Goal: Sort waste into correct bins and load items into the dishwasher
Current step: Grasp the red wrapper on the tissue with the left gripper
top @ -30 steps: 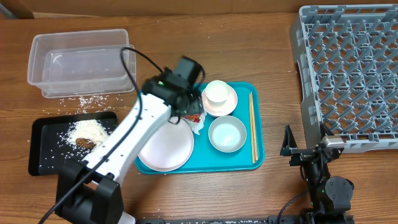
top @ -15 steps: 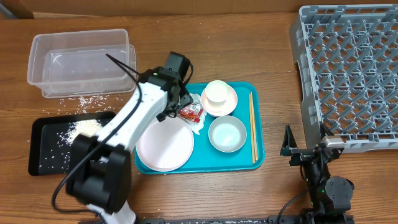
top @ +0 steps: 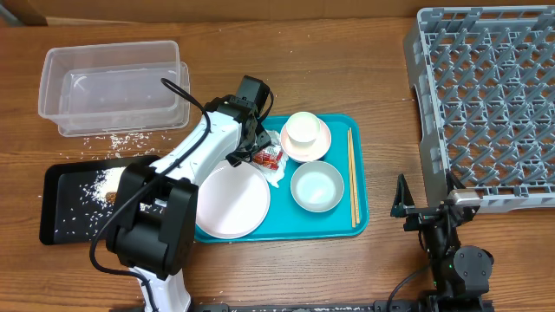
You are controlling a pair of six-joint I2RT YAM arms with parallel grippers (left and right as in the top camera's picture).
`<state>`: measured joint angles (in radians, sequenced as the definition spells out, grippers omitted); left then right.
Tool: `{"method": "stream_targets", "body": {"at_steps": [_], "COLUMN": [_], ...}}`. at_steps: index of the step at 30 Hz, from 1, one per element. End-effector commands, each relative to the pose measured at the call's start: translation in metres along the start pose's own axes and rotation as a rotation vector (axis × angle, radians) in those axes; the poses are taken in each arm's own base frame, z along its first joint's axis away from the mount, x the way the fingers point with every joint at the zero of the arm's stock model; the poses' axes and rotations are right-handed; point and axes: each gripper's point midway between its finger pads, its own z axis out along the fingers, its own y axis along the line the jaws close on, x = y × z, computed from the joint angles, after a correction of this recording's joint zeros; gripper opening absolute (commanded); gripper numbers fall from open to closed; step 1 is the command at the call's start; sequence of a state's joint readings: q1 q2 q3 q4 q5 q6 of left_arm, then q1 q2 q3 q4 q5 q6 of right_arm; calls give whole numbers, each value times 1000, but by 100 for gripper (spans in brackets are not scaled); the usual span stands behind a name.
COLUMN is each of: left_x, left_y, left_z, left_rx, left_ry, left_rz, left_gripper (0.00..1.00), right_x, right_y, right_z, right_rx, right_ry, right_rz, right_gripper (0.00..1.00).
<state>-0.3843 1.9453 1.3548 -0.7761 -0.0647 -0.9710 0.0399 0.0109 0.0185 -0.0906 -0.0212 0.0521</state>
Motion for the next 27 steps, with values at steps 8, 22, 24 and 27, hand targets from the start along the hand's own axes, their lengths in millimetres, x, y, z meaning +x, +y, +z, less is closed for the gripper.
{"method": "stream_targets", "body": {"at_steps": [8,22,24,27], "left_x": [-3,-3,-8,-17], "left_y": [-5,1,0,-3], "left_z": [1,-14,-27,-53], "left_rx": [11,-14,-15,-6], "left_ry": [-5,23,25,12], "left_rz": [-13,47,39,47], "left_gripper": [35,4,4,4], "right_x": [1,1,1,1], "right_y": [-2,-2,-2,-2], "right_z": [0,0,0,0], "right_rx": [7,7,7,7], "right_ry": [-5,-5,-5,-5], "right_rz": [1,1,1,1], "right_gripper": [100,100,100,100]}}
